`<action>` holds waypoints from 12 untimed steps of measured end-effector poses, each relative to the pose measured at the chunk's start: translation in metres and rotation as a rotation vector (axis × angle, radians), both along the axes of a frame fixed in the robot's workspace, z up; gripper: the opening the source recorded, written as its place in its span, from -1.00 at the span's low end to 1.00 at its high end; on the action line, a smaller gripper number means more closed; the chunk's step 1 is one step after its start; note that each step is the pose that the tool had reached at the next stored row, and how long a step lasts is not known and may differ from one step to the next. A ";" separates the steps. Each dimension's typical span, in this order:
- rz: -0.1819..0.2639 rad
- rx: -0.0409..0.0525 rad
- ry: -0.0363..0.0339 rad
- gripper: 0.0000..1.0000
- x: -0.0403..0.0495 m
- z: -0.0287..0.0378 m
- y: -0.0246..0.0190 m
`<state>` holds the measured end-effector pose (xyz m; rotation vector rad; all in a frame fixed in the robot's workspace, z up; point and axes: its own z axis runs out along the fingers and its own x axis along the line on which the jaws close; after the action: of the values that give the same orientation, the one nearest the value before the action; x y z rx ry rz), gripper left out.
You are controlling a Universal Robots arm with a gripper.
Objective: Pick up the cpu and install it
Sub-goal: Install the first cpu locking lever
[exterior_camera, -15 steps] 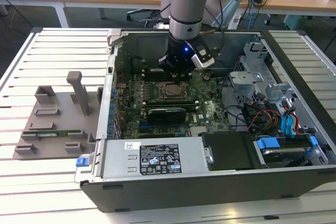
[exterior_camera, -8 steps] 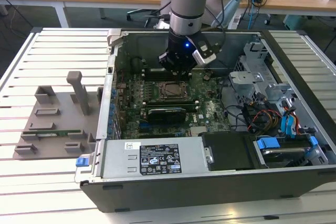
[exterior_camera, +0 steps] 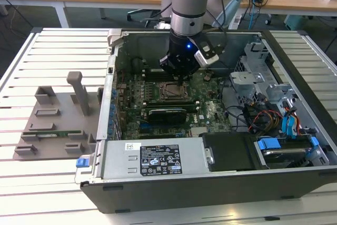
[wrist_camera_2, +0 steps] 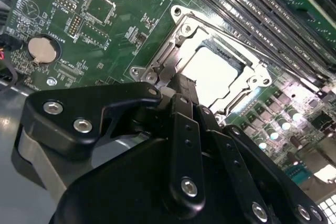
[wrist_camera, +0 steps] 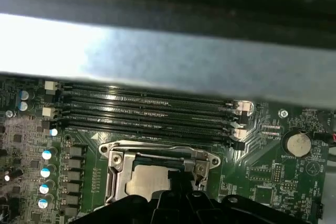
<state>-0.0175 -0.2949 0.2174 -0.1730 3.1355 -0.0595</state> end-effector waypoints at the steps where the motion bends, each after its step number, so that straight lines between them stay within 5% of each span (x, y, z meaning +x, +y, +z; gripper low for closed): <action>1: 0.000 0.0001 -0.0001 -0.79 0.0000 0.0020 0.0000; 12: 0.000 0.0001 0.0000 -0.79 0.0000 0.0139 0.0000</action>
<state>-0.0174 -0.2949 0.2313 -0.1731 3.1355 -0.0594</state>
